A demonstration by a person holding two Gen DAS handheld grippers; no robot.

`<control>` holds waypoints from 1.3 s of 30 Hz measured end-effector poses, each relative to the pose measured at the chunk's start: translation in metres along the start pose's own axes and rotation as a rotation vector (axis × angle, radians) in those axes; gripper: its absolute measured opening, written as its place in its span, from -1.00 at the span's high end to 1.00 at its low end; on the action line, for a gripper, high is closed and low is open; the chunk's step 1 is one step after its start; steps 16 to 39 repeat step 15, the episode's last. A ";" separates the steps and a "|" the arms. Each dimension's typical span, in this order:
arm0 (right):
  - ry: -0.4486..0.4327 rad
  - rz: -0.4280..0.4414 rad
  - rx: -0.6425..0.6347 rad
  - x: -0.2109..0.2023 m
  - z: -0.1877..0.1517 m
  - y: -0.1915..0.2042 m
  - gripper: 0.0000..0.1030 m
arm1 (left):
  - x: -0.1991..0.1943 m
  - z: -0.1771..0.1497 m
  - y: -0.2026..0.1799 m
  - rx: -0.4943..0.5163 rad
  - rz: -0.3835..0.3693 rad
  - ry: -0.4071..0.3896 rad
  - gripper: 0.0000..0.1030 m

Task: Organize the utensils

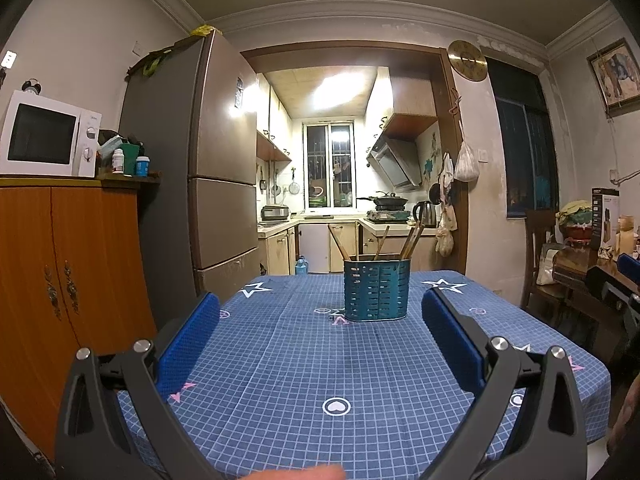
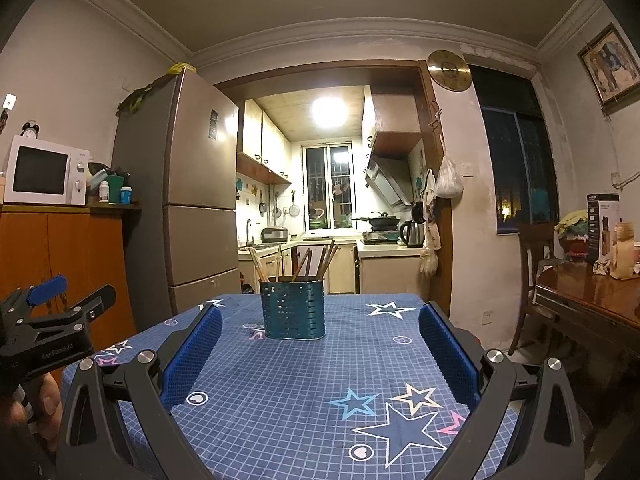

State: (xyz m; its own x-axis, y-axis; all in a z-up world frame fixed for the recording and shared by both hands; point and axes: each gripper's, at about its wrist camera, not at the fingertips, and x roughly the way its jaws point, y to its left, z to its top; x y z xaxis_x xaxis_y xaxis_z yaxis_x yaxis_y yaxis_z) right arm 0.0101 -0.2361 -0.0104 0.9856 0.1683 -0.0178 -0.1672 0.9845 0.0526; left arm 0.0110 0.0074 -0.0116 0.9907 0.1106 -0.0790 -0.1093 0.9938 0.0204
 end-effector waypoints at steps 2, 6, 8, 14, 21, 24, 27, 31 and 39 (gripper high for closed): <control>0.001 0.001 -0.001 0.001 0.000 -0.001 -0.91 | 0.000 0.000 0.001 -0.001 0.003 -0.010 -0.90; 0.004 0.006 -0.005 0.002 0.000 0.000 -0.91 | 0.001 -0.001 -0.001 0.007 0.005 -0.013 -0.90; 0.002 0.008 -0.005 0.002 -0.001 0.000 -0.91 | 0.003 -0.002 0.000 0.005 0.005 -0.007 -0.90; 0.002 0.009 -0.002 0.001 -0.002 -0.001 -0.91 | 0.009 -0.003 0.004 -0.012 0.008 0.016 -0.90; 0.003 0.010 -0.002 0.001 -0.002 0.000 -0.91 | 0.008 -0.003 0.004 -0.011 0.007 0.016 -0.90; 0.003 0.010 -0.002 0.001 -0.002 0.000 -0.91 | 0.008 -0.003 0.004 -0.011 0.007 0.016 -0.90; 0.003 0.010 -0.002 0.001 -0.002 0.000 -0.91 | 0.008 -0.003 0.004 -0.011 0.007 0.016 -0.90; 0.003 0.010 -0.002 0.001 -0.002 0.000 -0.91 | 0.008 -0.003 0.004 -0.011 0.007 0.016 -0.90; 0.003 0.010 -0.002 0.001 -0.002 0.000 -0.91 | 0.008 -0.003 0.004 -0.011 0.007 0.016 -0.90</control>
